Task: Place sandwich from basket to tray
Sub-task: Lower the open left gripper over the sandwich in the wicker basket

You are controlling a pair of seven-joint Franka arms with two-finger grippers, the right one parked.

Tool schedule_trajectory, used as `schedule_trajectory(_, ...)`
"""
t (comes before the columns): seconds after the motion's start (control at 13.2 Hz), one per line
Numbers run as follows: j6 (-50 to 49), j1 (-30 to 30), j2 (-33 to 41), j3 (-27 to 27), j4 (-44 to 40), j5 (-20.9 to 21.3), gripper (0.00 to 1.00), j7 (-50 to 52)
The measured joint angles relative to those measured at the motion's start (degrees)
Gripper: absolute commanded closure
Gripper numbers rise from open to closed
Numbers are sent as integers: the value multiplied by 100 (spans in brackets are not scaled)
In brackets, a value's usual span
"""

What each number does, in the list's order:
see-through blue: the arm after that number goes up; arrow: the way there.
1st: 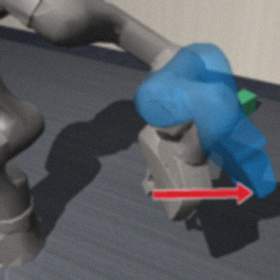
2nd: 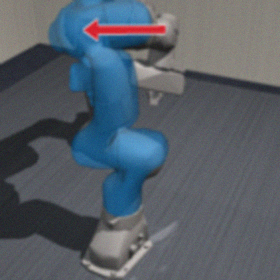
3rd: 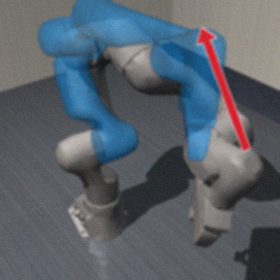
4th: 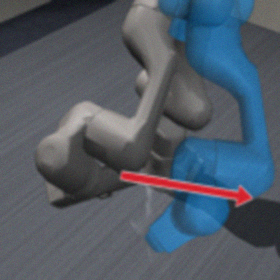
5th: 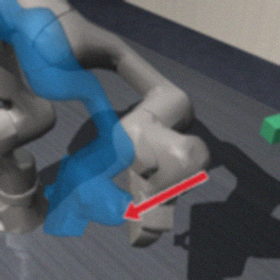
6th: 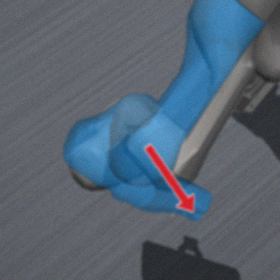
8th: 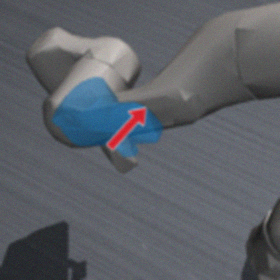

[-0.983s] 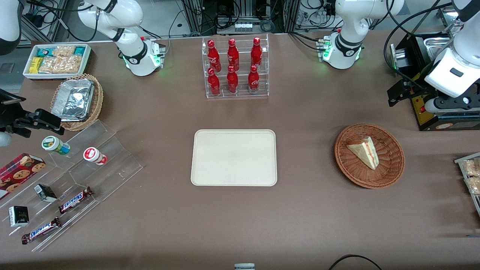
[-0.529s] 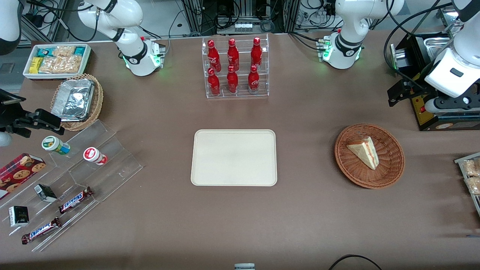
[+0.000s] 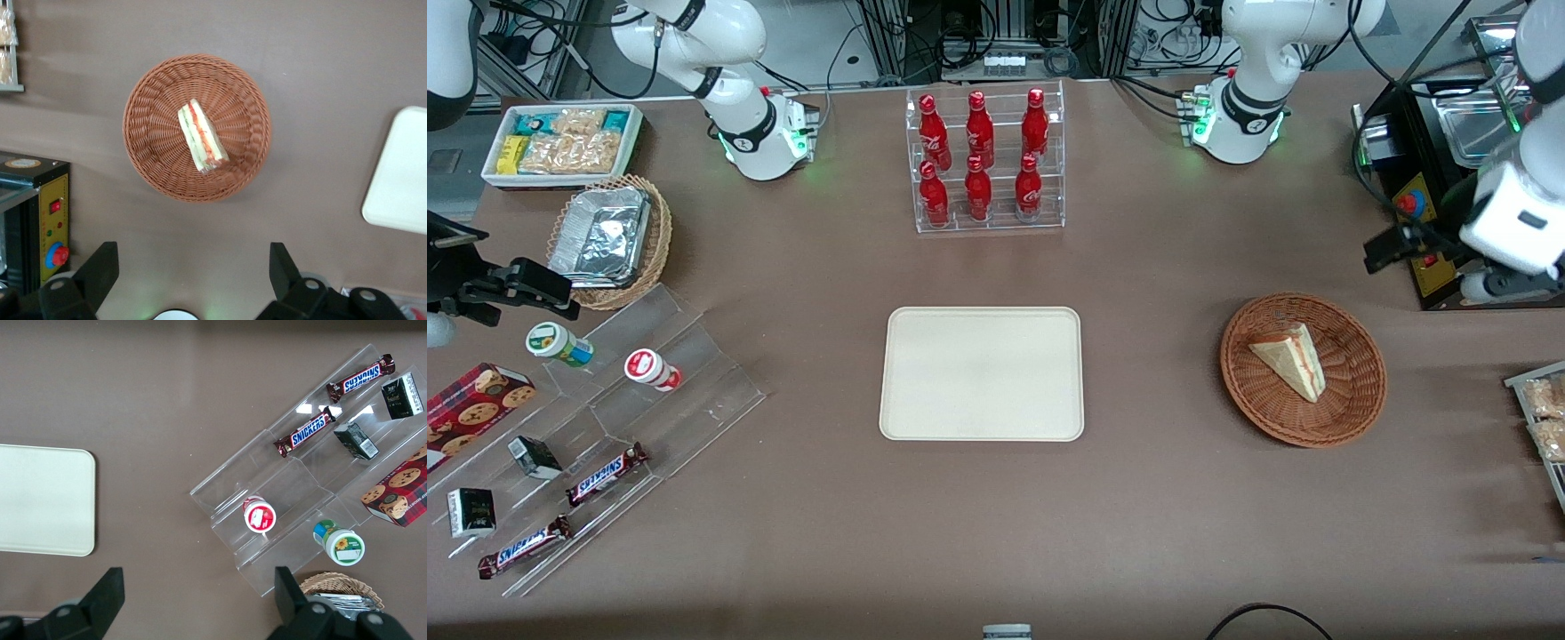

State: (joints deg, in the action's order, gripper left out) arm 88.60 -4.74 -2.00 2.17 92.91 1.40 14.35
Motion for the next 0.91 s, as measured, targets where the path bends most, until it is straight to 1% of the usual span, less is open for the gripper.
schedule_trajectory(0.15, 390, 3, -187, 145, 280, 1, 0, 119)
schedule_trajectory(0.45, 1491, 8, -399, 399, 1057, 0, 0, 328)
schedule_trajectory(0.68, 1946, 9, -634, 449, 1325, -1, 0, 1077)
schedule_trajectory(0.91, 2738, 7, -876, 451, 1695, -5, 0, 1589)
